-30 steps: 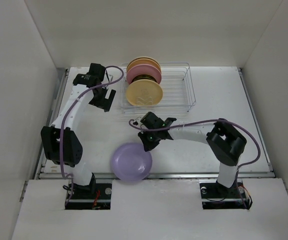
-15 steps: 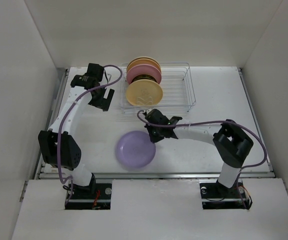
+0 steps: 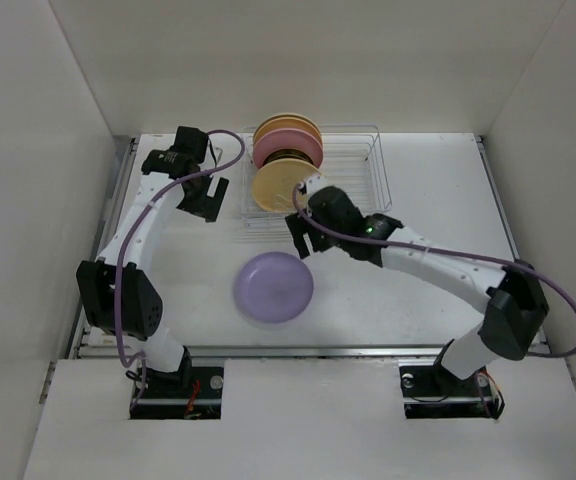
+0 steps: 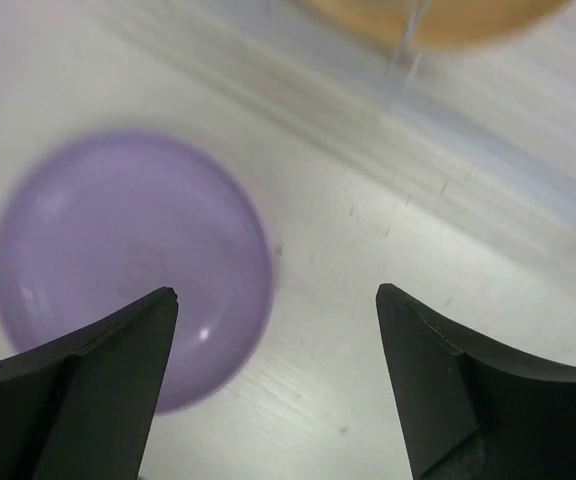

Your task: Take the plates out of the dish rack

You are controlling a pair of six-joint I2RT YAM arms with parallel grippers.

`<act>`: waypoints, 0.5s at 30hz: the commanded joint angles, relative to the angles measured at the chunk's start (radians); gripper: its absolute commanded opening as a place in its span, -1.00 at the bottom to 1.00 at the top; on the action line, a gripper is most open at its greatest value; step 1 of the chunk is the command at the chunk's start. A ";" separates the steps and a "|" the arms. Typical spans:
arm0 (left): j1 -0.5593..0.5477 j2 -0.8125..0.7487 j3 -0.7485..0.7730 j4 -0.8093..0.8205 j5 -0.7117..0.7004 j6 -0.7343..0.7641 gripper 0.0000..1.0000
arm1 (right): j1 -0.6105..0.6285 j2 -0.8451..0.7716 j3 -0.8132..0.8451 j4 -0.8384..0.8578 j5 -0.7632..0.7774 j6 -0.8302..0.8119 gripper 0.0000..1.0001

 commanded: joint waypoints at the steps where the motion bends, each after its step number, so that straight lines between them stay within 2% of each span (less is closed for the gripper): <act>1: 0.002 0.000 0.022 0.012 -0.018 0.001 0.95 | -0.039 -0.087 0.172 0.050 0.018 -0.165 0.74; 4: 0.002 0.036 0.032 0.021 -0.018 -0.021 0.95 | -0.107 0.060 0.360 0.035 -0.013 -0.248 0.74; 5: 0.002 0.058 0.041 0.021 -0.018 -0.031 0.95 | -0.139 0.111 0.477 0.006 -0.025 -0.269 0.71; 6: 0.002 0.068 0.061 0.012 -0.018 -0.031 0.95 | -0.156 0.216 0.545 -0.019 -0.036 -0.291 0.71; 9: 0.002 0.116 0.101 0.012 0.047 -0.053 0.98 | -0.199 0.394 0.794 -0.124 -0.132 -0.386 0.56; 12: 0.002 0.188 0.185 0.012 0.165 -0.077 0.98 | -0.208 0.469 0.909 -0.125 -0.117 -0.458 0.41; 15: 0.014 0.246 0.274 0.012 0.300 -0.129 0.95 | -0.219 0.522 0.962 -0.125 -0.201 -0.489 0.24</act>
